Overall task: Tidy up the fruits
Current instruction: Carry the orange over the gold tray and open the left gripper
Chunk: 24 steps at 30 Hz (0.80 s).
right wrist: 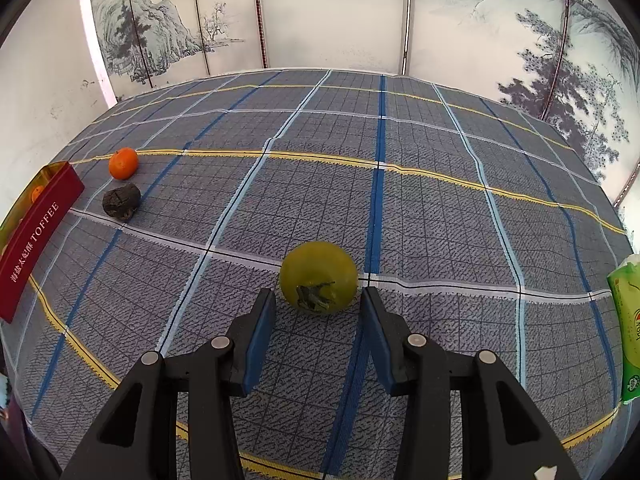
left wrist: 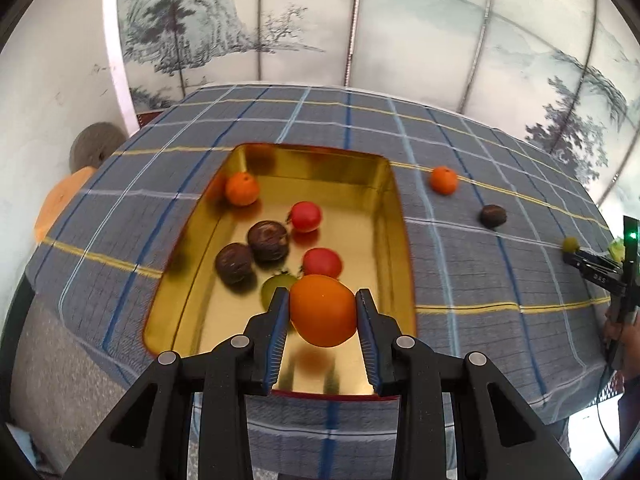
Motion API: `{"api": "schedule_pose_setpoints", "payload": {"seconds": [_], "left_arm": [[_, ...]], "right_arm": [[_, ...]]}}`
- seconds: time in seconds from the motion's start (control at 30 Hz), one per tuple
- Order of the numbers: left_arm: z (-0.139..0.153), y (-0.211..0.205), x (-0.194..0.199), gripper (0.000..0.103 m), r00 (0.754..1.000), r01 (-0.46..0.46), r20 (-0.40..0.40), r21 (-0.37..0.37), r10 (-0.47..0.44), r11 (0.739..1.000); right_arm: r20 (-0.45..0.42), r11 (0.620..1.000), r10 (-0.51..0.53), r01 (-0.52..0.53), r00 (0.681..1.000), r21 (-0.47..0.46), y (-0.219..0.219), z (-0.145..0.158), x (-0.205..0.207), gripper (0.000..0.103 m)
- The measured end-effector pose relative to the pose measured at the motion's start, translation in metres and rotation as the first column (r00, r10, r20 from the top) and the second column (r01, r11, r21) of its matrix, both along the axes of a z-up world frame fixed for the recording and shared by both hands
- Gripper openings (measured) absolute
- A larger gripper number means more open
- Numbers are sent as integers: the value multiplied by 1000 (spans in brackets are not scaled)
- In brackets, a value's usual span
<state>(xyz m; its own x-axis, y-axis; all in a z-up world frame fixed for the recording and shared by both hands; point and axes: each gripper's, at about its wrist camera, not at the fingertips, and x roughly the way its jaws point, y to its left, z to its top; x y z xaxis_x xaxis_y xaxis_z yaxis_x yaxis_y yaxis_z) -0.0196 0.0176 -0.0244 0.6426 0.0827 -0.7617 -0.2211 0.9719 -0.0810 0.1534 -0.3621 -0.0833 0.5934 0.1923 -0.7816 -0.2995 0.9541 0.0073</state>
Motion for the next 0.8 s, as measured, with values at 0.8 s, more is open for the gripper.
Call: {"api": "schedule_pose_setpoints", "payload": {"seconds": [0.8], "left_arm": [[-17,-20,12,35,998,51,-39,59,-48,997]], "right_arm": [[0,1000,0,0,1000,2,0,0,0,41]]}}
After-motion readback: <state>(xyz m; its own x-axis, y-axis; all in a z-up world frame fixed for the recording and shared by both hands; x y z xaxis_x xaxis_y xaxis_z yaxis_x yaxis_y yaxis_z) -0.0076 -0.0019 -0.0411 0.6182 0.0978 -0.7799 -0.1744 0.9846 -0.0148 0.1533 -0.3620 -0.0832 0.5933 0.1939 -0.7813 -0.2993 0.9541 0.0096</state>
